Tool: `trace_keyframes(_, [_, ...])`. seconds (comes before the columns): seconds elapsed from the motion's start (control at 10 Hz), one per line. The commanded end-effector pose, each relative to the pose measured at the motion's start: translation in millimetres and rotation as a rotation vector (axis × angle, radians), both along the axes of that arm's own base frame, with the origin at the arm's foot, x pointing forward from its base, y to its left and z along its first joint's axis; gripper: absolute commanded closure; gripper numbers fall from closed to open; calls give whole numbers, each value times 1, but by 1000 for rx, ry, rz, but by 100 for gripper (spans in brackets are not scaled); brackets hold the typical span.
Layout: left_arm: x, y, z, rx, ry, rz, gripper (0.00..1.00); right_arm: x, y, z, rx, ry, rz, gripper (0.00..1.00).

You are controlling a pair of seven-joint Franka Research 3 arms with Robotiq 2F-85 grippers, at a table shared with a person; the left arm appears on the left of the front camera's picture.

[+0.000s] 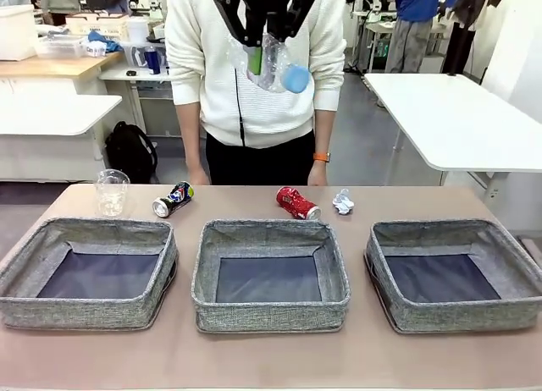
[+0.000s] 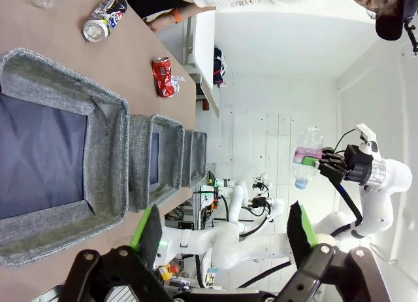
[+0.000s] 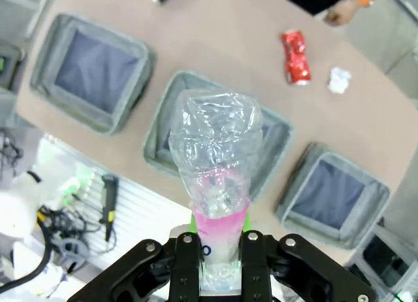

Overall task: Sort the waste into the appropriate baskets.
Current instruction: Pick up the waste item pointed out by the person, then place the picked waste into the Fabric basket indicated by the person.

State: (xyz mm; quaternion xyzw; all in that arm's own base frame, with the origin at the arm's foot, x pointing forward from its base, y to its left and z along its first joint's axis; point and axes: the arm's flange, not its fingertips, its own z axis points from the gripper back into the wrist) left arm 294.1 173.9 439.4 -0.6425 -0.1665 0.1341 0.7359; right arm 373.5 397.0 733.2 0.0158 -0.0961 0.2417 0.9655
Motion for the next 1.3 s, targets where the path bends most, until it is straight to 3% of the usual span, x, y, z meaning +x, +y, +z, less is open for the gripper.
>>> trace_keyframes(0.0, [-2, 0, 1, 1, -20, -11, 0, 7, -8, 8, 20, -45, -40, 79])
trace_keyframes(0.2, [-2, 0, 1, 1, -20, -11, 0, 2, -4, 4, 11, -13, -9, 79])
trace_keyframes(1.2, [-2, 0, 1, 1, -20, -11, 0, 2, -4, 4, 11, -13, -9, 79])
